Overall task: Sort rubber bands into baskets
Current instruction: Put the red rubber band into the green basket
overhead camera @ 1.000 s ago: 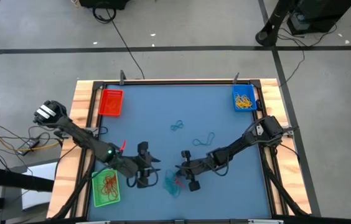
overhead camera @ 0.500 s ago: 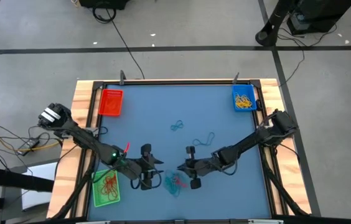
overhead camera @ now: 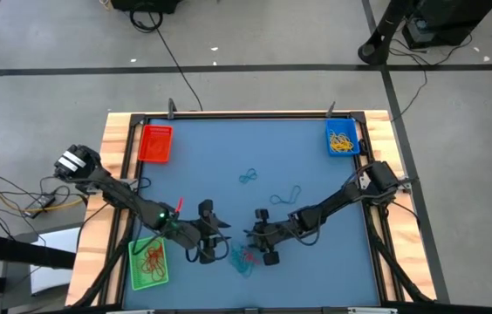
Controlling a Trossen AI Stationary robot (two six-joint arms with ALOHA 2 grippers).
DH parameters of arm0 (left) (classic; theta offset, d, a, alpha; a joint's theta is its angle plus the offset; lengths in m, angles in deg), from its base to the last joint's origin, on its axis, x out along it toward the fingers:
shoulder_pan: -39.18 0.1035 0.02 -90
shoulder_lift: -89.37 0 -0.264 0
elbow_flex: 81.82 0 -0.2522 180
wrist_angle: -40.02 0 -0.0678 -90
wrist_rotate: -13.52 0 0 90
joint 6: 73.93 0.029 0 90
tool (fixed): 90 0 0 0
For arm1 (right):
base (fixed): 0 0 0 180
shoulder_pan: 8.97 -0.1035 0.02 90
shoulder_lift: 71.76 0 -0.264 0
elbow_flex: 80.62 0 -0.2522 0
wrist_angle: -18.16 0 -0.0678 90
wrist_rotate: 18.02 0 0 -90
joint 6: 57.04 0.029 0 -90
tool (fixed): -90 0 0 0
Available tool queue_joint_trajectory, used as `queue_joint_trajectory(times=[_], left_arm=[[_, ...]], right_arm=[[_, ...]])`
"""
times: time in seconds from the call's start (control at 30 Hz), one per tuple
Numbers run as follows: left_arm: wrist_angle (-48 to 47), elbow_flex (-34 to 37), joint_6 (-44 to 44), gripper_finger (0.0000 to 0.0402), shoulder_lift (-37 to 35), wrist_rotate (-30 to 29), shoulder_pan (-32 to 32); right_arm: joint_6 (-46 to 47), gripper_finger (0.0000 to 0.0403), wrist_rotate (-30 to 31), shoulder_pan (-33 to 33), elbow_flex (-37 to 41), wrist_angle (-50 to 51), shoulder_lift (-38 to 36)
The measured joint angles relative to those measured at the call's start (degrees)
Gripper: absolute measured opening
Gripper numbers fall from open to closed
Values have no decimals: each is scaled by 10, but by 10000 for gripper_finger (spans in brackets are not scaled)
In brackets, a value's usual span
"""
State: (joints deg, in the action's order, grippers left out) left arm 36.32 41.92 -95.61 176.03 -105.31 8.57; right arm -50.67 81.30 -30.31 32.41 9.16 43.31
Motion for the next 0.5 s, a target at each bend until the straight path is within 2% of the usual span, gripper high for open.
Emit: queue_joint_trajectory(times=[0.3, 0.5], left_arm=[[-2, 0, -12, 166, 1, 2, 0], [-5, 0, -12, 166, 1, 3, 0]], right_arm=[[-6, 138, -2, 0, 0, 5, -32], [-14, 135, -10, 0, 1, 11, -27]])
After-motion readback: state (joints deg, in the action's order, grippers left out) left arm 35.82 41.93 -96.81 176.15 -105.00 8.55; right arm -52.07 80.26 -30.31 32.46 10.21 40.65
